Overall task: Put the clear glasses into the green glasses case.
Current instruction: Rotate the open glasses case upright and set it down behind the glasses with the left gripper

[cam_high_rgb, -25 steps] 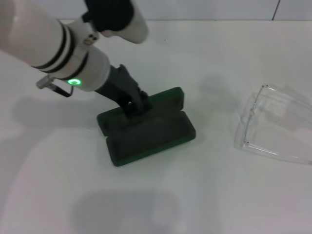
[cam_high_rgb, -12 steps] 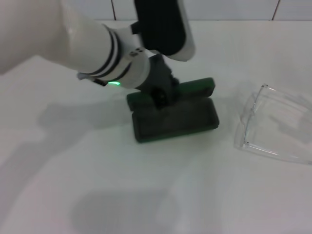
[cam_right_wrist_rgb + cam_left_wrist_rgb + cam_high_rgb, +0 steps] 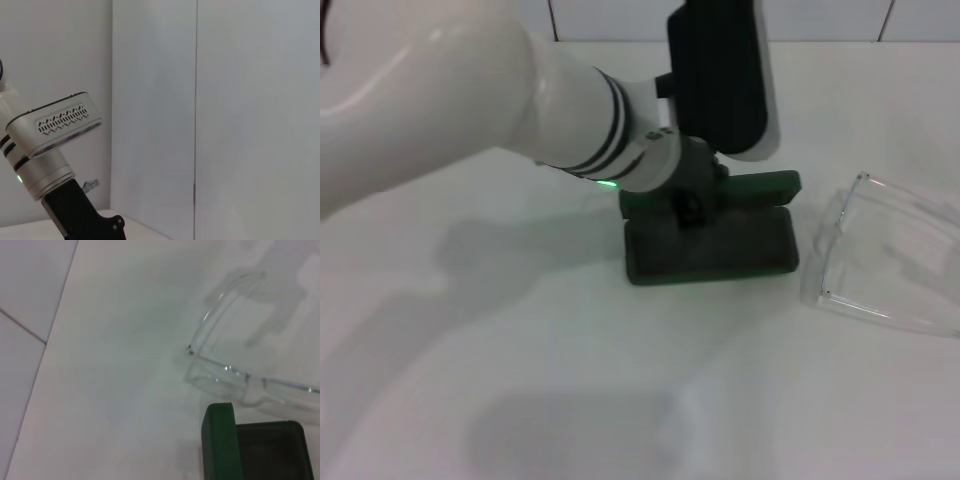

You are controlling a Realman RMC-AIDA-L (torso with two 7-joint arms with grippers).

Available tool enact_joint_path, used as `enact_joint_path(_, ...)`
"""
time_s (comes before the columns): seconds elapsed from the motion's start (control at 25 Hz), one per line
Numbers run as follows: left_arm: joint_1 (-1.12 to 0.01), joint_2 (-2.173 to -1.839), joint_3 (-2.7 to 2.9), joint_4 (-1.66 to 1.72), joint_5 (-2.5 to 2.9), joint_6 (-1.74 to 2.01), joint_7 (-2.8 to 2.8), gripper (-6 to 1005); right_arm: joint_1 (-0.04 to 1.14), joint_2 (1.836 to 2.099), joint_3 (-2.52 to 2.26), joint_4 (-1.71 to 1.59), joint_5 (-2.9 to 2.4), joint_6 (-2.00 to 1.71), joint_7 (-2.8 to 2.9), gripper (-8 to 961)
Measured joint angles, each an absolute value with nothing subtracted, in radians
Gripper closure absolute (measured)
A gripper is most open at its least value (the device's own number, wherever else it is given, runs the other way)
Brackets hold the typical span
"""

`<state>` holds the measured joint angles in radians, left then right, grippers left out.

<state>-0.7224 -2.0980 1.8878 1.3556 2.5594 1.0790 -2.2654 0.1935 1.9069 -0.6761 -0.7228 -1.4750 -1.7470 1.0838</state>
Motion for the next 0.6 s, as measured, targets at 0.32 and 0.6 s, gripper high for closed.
enact_joint_path(0.32,-0.744,-2.1,1.917,1.339,2.552,1.048,-2.275,765,0.187,1.904,-0.675,-0.723,-1.483,-1.74,1.081,194)
enact_joint_path(0.6,-0.745,-2.101,1.932,1.333,2.553,1.021,-2.283,753,0.185,1.904,-0.675,-0.722,-1.486,-1.739,1.08,199)
